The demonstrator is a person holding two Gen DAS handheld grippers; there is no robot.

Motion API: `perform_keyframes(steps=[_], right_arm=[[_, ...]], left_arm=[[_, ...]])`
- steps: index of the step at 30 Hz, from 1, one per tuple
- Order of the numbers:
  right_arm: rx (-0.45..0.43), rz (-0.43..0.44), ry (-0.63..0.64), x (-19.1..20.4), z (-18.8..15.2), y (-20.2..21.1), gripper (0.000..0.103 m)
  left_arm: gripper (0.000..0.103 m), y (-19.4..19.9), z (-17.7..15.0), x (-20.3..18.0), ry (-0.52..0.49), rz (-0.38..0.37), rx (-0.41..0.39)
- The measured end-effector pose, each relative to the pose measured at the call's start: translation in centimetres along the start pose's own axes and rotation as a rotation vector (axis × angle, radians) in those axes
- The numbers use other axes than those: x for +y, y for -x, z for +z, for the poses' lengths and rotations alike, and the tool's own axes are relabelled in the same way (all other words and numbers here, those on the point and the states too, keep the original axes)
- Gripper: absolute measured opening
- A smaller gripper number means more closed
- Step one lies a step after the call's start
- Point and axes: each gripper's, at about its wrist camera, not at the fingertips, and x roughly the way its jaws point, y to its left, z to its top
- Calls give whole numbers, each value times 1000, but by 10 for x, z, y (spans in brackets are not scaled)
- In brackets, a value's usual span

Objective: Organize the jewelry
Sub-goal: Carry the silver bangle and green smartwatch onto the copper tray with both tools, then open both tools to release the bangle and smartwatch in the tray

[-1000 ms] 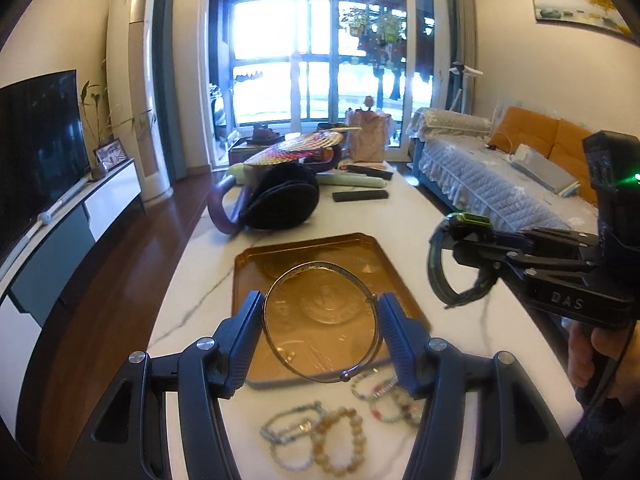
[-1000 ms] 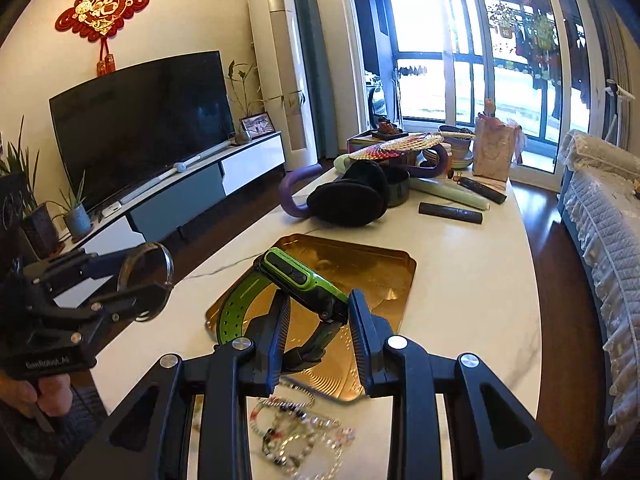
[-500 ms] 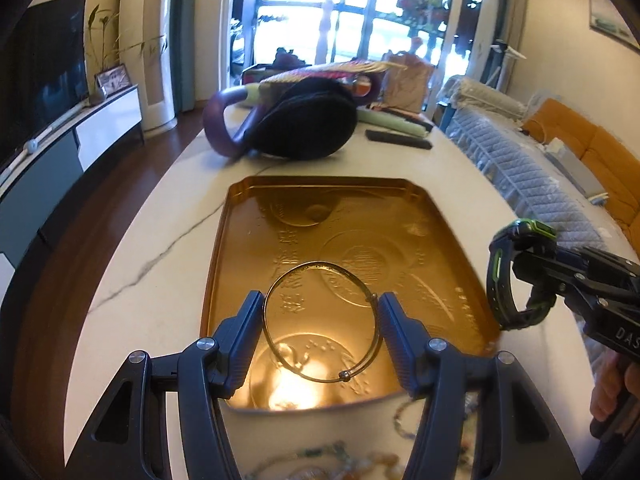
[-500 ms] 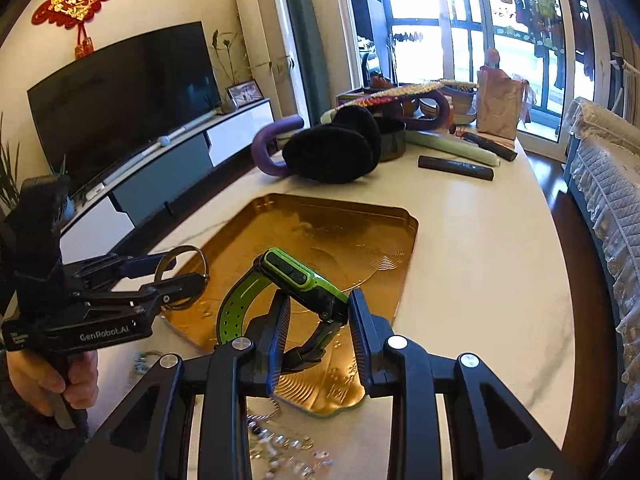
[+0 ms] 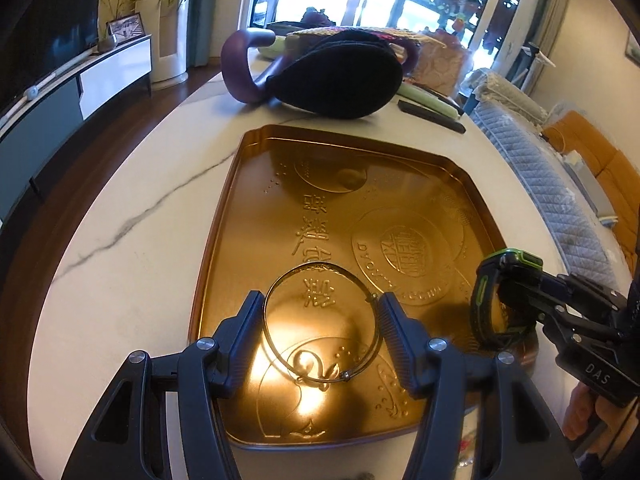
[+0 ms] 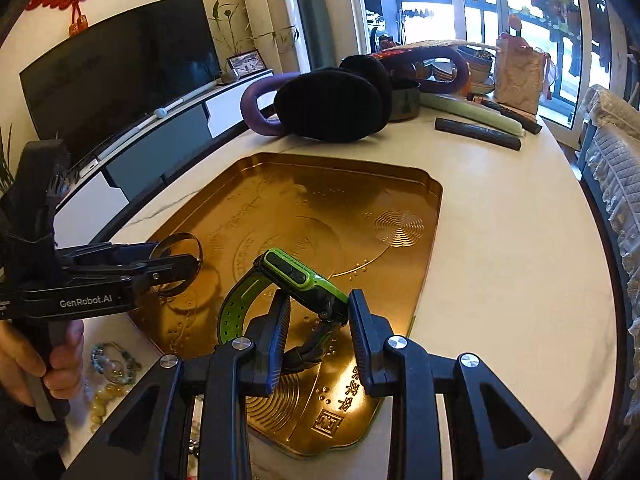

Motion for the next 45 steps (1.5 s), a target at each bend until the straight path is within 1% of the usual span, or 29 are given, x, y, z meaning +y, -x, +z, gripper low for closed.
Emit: perform_keyframes(steps=[5, 12, 15, 18, 19, 20, 21, 22, 26, 29, 33, 37, 39, 41, 42, 43, 44, 45], right_arm=[[27, -3, -3, 2, -6, -9, 27], [36, -8, -6, 2, -7, -14, 27], [55, -5, -19, -1, -8, -18, 26], [48, -7, -27, -1, -8, -17, 28], [40, -6, -29, -2, -9, -15, 36], [38, -10, -29, -2, -9, -14, 49], [36, -17, -28, -2, -9, -13, 54], [33, -21, -28, -2, -9, -11, 59], [20, -13, -42, -4, -9, 1, 61], [2, -10, -66, -8, -11, 15, 62], [-24, 5, -86, -8, -16, 35, 62], [-58, 22, -71, 1, -26, 57, 62], [-81, 32, -41, 8, -29, 65, 62], [-100, 16, 12, 18, -33, 73, 63], [-102, 18, 31, 22, -35, 77, 65], [-99, 24, 46, 25, -37, 80, 75], [-95, 28, 52, 26, -39, 81, 93], [-88, 30, 54, 27, -40, 83, 103]], left_arm=[[59, 0, -4, -7, -38, 26, 4], [59, -3, -11, -15, -79, 60, 7], [59, -2, -12, -16, -87, 57, 9], [60, -2, -14, -20, -100, 68, 9], [67, -1, -14, -22, -107, 96, 10], [79, 0, -15, -25, -116, 125, 8], [85, 2, -17, -27, -119, 132, 2], [91, 7, -18, -30, -122, 123, -11], [94, 28, -25, -35, -116, 75, -48], [95, 40, -33, -33, -93, 40, -52], [95, 54, -42, -26, -50, 14, -58], [95, 70, -50, -17, -23, 11, -82], [95, 75, -54, -13, -20, 7, -92], [95, 79, -59, -9, -29, 30, -97], [95, 80, -62, -8, -37, 34, -96], [95, 83, -66, -7, -49, 38, -98], [95, 86, -70, -6, -61, 42, -102], [95, 89, -74, -5, -79, 49, -106]])
